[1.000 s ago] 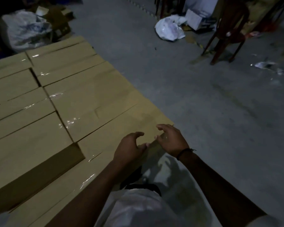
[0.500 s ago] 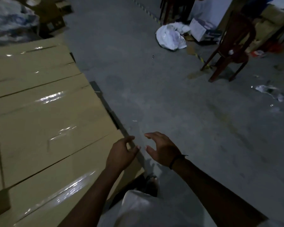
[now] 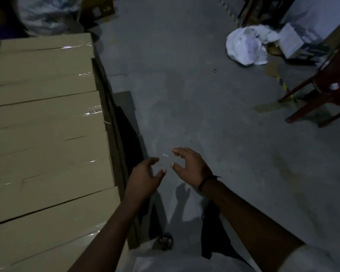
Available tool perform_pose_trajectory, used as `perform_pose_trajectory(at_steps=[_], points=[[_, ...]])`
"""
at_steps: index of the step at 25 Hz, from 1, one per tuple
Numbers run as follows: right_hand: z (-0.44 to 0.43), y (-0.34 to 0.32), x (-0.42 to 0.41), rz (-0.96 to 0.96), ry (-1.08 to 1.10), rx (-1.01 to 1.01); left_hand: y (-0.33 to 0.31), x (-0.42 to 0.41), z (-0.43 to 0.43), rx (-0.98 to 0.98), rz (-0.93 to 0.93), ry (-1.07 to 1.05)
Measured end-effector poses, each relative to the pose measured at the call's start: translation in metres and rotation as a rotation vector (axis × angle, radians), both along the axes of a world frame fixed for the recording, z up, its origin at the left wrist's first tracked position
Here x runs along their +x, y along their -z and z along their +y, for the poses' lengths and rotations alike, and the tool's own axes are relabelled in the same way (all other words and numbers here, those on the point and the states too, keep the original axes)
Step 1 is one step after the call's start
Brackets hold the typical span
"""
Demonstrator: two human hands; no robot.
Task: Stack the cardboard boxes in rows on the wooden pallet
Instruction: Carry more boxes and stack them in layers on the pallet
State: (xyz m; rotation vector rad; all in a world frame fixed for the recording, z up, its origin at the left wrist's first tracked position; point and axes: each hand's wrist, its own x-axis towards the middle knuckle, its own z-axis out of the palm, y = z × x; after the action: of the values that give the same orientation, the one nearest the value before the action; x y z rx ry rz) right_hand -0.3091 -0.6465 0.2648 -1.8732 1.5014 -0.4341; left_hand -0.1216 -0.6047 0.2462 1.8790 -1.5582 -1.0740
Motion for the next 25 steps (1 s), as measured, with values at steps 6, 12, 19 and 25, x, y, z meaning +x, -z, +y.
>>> perform_pose_trajectory(at_steps=[6,12,19,25], points=[[-0.13,0.003,-0.032,-0.039,-0.205,0.008,-0.006,-0.057,-0.078,0.029,0.002,-0.244],[-0.279,-0.015,-0.064,-0.08,-0.392,-0.104,-0.044,-0.102,-0.189,-0.047,-0.009,-0.46],[-0.449,-0.025,-0.017,-0.072,-0.49,-0.151,-0.071,-0.071,-0.335,-0.098,-0.074,-0.572],[-0.61,0.001,0.069,-0.035,-0.536,-0.081,-0.036,0.024,-0.488,-0.064,-0.011,-0.649]])
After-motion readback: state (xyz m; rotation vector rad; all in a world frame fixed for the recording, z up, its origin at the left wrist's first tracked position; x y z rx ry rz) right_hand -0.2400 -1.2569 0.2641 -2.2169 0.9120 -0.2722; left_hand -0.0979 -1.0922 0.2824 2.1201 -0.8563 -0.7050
